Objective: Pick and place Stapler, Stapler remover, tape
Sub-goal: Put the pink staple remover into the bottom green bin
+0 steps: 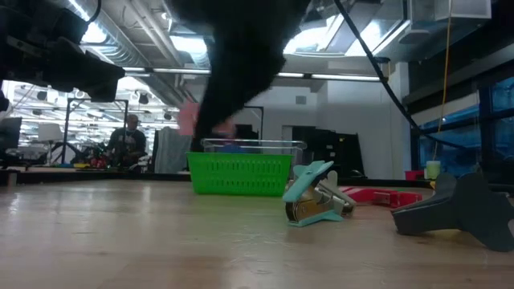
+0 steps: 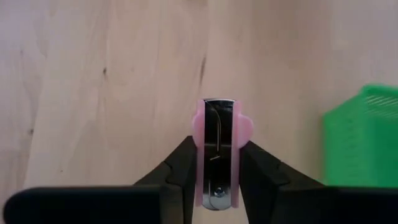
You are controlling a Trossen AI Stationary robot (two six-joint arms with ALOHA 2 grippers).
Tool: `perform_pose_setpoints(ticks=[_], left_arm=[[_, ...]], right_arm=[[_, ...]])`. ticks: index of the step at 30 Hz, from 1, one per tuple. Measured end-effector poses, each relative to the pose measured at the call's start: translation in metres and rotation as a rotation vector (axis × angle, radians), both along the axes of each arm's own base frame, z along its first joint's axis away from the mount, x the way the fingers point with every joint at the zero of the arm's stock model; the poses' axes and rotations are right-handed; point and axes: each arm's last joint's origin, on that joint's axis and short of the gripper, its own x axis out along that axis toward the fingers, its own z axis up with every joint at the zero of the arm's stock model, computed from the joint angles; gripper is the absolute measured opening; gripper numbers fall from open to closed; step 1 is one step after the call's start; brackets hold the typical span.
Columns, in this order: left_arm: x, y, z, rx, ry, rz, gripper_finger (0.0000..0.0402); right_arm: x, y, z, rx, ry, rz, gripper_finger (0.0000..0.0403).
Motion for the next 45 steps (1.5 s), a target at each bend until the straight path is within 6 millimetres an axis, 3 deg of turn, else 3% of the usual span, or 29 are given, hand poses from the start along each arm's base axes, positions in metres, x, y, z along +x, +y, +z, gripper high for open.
perform_pose_setpoints(ticks=[6,15,21,31,45], left_arm=[[0.0,0.0,0.0,0.0,0.001,0.0,0.0008],[0.0,0.0,0.0,0.0,0.001,0.0,0.0004],[0.0,0.0,0.0,0.0,0.001,0.0,0.0008],[0.0,0.0,0.0,0.0,0.001,0.0,0.0005],[0.0,0.0,0.0,0.0,0.001,0.0,0.0004]], right_arm=[[-0.002,-0.022,0.032,-0.027,-0.052,0.035,0.009],[0.001,-0.081,0.067,-0.052,-0.111,0.038,0.009],[0.005,-0.118,0.066,-0.017,-0.094,0.036,0.009],[0.009,-0.161,0.058,-0.026,-0.07,0.052,0.009],[0.025,-0.171,0.002,-0.002,0.042,0.148,0.009]])
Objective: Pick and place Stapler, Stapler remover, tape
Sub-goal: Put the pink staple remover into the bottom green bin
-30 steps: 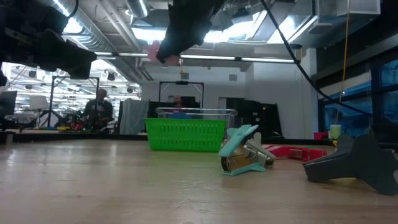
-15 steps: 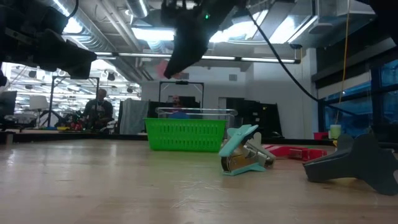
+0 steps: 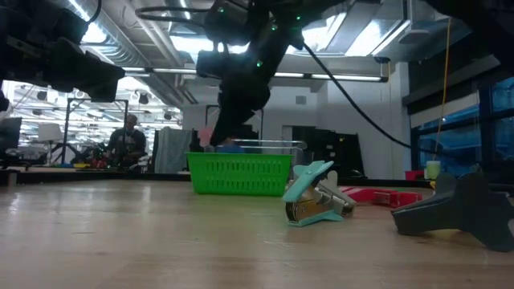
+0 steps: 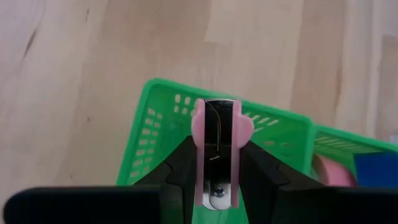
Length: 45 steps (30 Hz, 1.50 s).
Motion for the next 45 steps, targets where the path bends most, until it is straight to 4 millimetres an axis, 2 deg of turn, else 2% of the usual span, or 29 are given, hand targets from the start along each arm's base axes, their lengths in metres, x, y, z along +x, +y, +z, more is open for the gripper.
perform_pose_setpoints(ticks=[8,15,24,34,45], left_arm=[[0.0,0.0,0.0,0.0,0.001,0.0,0.0007],[0.0,0.0,0.0,0.0,0.001,0.0,0.0004],[0.0,0.0,0.0,0.0,0.001,0.0,0.0007],[0.0,0.0,0.0,0.0,0.001,0.0,0.0007],[0.0,0.0,0.0,0.0,0.001,0.0,0.0006]], right_arm=[[-0.003,-0.022,-0.001,-0.006,0.013,-0.022,0.009],[-0.008,-0.04,-0.002,0.057,0.043,-0.03,0.01],[-0.012,-0.033,-0.004,0.093,0.099,0.02,0.0095],[-0.016,-0.036,-0.006,0.103,0.131,0.009,0.0135],[-0.02,-0.042,-0.007,0.141,0.164,0.004,0.014]])
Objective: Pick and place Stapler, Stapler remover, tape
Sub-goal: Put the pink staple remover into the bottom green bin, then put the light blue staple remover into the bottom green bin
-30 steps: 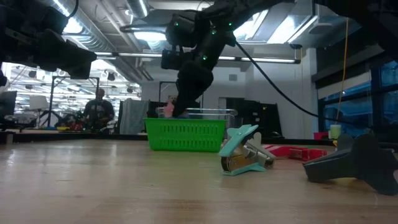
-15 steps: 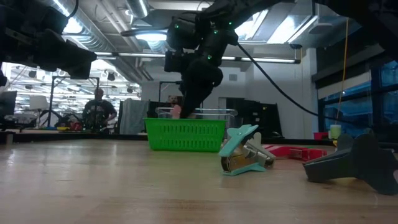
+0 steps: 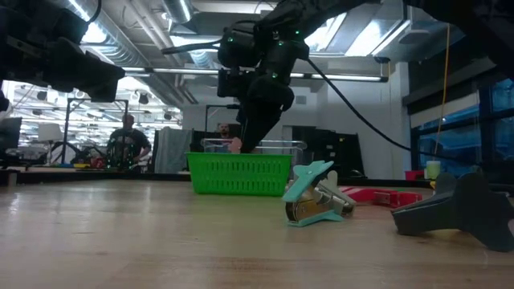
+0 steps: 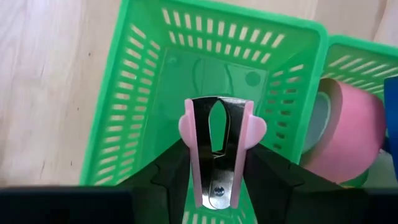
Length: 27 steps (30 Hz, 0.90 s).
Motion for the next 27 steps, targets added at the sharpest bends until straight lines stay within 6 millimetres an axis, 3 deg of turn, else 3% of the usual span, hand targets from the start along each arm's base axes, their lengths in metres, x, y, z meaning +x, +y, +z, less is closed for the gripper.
perform_pose_setpoints(ticks=[15,27], left_arm=[[0.0,0.0,0.0,0.0,0.0,0.0,0.0006],[0.0,0.0,0.0,0.0,0.0,0.0,0.0008]], right_arm=[[-0.0035,-0.0072,0.0001,0.101,0.007,0.015,0.0151],[-0.0048,-0.0099,-0.0001,0.032,0.028,-0.011,0.0323]])
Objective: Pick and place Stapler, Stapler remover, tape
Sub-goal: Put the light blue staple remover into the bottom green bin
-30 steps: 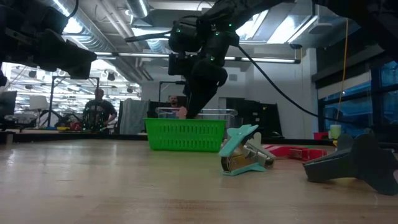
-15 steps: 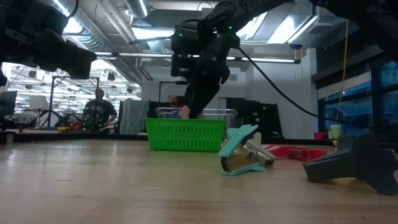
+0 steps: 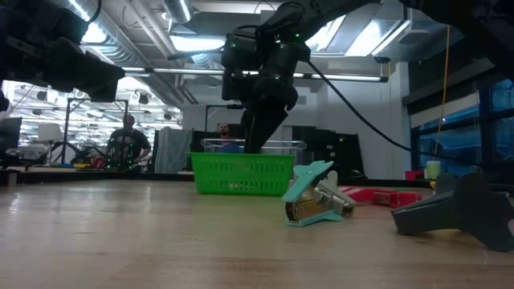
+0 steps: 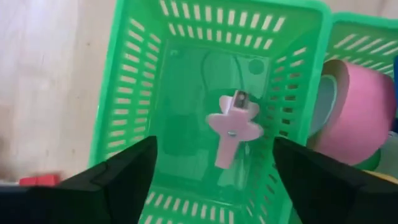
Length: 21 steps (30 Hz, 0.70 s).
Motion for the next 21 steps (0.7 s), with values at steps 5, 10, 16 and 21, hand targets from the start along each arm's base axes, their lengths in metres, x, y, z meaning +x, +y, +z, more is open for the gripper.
perform_pose_setpoints(ticks=[5,10,16,21], left_arm=[[0.0,0.0,0.0,0.0,0.0,0.0,0.0005],[0.0,0.0,0.0,0.0,0.0,0.0,0.0005],[0.0,0.0,0.0,0.0,0.0,0.0,0.0008],[0.0,0.0,0.0,0.0,0.0,0.0,0.0005]], right_arm=[[0.002,-0.001,0.009,-0.006,-0.005,-0.007,0.0338],[0.003,0.0,0.023,-0.003,-0.004,-0.019,0.0339],[0.002,0.013,0.045,0.01,0.001,-0.029,0.0339],[-0.002,0.034,0.065,0.019,-0.038,-0.037,0.0339]])
